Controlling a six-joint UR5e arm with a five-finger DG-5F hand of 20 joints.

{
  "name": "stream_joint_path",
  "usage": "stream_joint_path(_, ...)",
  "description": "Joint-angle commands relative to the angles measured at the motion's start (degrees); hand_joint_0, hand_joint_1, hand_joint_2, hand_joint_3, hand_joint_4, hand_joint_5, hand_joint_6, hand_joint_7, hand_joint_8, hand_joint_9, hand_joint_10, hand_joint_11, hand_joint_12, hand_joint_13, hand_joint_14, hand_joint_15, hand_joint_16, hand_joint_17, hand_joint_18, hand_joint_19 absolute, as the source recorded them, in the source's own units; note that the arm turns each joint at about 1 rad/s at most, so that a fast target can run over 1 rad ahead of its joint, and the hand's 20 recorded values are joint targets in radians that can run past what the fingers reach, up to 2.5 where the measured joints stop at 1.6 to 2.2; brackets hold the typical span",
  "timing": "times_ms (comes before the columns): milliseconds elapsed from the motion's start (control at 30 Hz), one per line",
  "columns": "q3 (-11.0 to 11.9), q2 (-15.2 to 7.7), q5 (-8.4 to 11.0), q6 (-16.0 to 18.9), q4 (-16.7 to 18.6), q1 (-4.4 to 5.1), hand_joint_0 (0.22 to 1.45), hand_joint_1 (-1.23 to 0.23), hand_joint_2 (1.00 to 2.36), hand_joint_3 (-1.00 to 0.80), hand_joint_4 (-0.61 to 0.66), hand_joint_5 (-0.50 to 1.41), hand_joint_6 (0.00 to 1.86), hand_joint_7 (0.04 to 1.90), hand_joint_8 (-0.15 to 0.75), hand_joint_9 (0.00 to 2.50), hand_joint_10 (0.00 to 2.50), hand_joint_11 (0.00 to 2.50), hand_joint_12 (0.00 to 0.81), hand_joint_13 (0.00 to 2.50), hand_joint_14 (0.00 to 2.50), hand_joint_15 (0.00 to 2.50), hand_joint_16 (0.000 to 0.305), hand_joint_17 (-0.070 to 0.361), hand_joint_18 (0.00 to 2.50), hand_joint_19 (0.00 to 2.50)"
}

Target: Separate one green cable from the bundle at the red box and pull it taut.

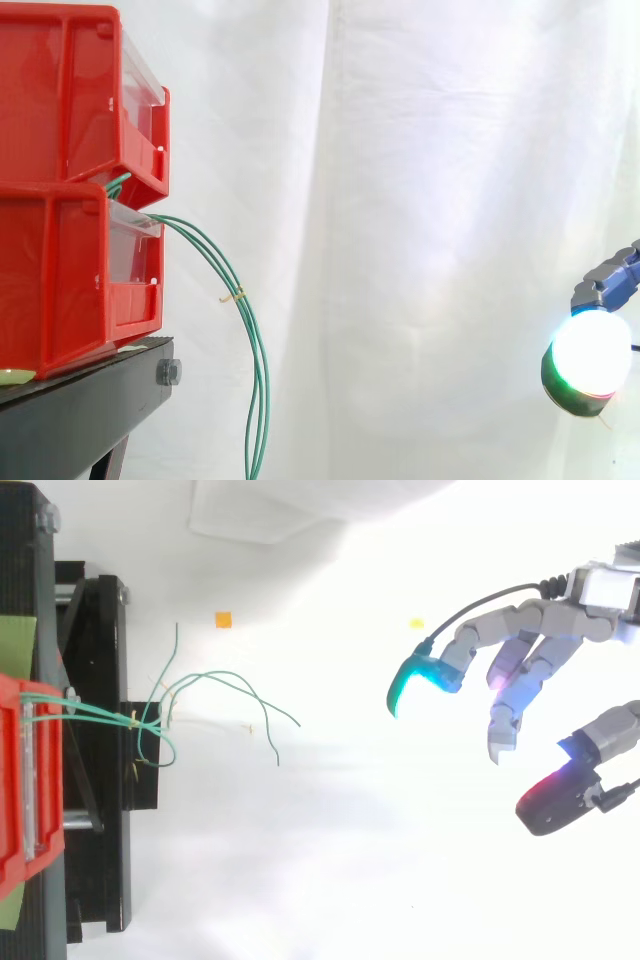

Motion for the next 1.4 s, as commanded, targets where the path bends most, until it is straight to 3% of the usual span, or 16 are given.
stream_joint_path(0,0.00,-0.03,0.00,-0.03,0.00,0.03,0.59,-0.71,1.00,-0.50,0.18,-0.16,0.50,0.72,0.203,1.13,0.02,0.71,0.317,1.00,0.02,0.56,0.036,0.081,0.66,0.72)
stream_joint_path(1367,0.00,0.06,0.00,-0.03,0.00,0.03,0.58,-0.72,1.00,-0.50,0.17,-0.17,0.50,0.72,0.206,1.06,0.02,0.68,0.316,1.00,0.02,0.58,0.037,0.084,0.66,0.71)
